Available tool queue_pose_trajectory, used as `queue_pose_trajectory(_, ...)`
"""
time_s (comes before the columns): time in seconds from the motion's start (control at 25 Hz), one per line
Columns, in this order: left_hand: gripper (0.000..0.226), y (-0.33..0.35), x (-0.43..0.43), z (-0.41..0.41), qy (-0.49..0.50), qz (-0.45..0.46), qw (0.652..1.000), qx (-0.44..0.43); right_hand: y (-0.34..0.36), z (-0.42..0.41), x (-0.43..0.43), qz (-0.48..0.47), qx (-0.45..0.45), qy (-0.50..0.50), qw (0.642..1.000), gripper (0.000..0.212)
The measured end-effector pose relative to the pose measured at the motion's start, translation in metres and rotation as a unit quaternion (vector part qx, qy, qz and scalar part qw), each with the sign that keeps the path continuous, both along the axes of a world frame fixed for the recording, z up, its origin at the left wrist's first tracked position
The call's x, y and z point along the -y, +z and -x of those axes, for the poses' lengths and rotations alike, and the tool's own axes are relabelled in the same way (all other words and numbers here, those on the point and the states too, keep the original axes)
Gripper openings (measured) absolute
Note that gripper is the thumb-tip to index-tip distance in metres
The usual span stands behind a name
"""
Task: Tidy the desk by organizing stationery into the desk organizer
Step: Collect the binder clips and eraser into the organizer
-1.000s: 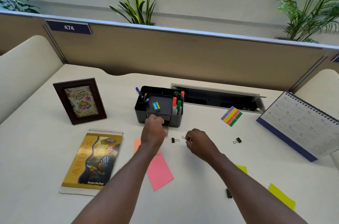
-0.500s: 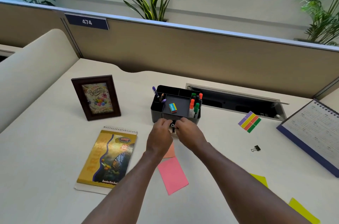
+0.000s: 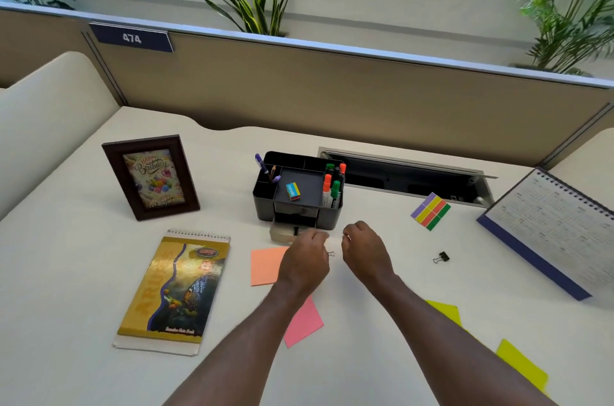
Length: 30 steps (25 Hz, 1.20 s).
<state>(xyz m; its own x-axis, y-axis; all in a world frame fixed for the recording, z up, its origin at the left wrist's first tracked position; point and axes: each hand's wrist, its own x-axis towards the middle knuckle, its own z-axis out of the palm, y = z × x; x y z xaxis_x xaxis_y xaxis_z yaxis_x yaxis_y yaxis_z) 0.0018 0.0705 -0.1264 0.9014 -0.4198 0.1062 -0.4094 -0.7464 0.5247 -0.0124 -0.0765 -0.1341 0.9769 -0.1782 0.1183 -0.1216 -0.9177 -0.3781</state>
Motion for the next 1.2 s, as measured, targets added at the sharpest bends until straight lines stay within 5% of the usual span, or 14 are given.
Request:
queue_pose_trajectory(0.28,0.052,-0.022,0.031,0.02,-0.068,-0.144,0.986,-0.04,-0.006,0.037,0.075,0.009,-0.043,-0.119,0.992,0.023)
queue_pose_trajectory(0.48,0.035,-0.032,0.034,0.028,-0.085,-0.191,0.978,-0.01,-0.01,0.061,0.121,0.068,-0.106,-0.184,0.975,0.043)
queue_pose_trajectory(0.6,0.043,-0.038,0.034,0.024,-0.075,-0.187,0.979,-0.02,-0.019,0.069,0.142,0.094,-0.155,-0.167,0.969,0.048)
queue_pose_trajectory(0.72,0.029,-0.035,0.037,0.023,-0.066,-0.193,0.979,-0.005,-0.024,0.07,0.151,0.105,-0.187,-0.143,0.966,0.043)
queue_pose_trajectory(1.04,0.018,-0.03,0.041,0.028,-0.038,-0.234,0.971,-0.041,-0.025,0.058,0.137,0.092,-0.145,-0.084,0.982,0.018)
queue_pose_trajectory(1.2,0.016,-0.027,0.035,0.03,-0.007,-0.168,0.985,-0.038,-0.03,0.051,0.116,0.043,-0.126,-0.073,0.988,0.016)
